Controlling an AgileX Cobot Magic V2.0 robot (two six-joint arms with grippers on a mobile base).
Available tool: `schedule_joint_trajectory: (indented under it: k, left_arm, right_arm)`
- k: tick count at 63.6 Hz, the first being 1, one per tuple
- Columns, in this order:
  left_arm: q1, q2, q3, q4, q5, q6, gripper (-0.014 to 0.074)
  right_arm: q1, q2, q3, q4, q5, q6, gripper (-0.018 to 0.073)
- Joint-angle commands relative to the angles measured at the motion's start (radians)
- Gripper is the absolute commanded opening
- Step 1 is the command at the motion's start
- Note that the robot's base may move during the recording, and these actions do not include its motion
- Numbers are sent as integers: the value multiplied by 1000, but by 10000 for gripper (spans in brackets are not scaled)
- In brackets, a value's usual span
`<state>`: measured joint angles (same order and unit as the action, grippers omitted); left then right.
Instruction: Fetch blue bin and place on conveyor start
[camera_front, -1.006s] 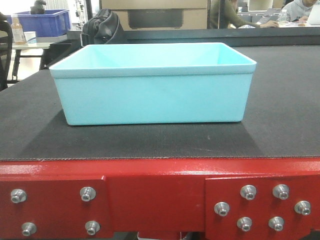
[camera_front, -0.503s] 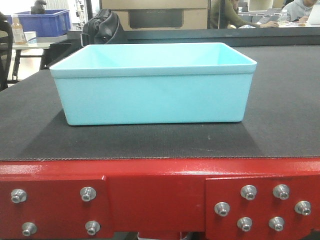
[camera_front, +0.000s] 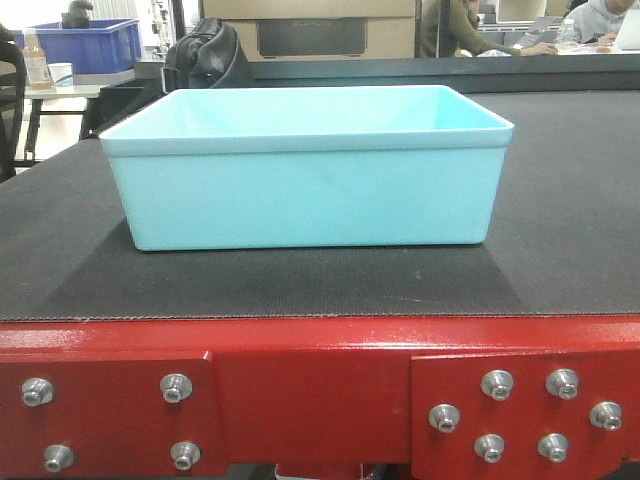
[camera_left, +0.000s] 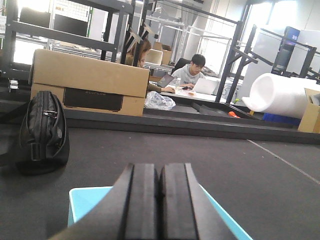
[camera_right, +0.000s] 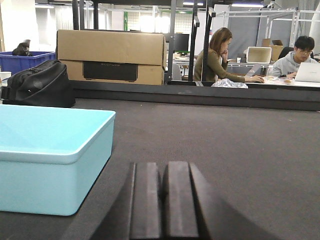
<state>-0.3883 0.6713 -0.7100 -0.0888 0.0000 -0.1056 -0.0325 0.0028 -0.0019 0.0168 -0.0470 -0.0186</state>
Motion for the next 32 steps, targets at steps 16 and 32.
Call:
schedule_joint_trajectory:
  k: [16, 32]
  left_arm:
    - [93, -146, 218, 133, -67, 2, -111]
    - [266, -425, 469, 147, 18, 2, -111]
  right_arm:
    - [-5, -3, 2, 0, -29, -10, -165]
    - [-5, -3, 2, 0, -29, -10, -165]
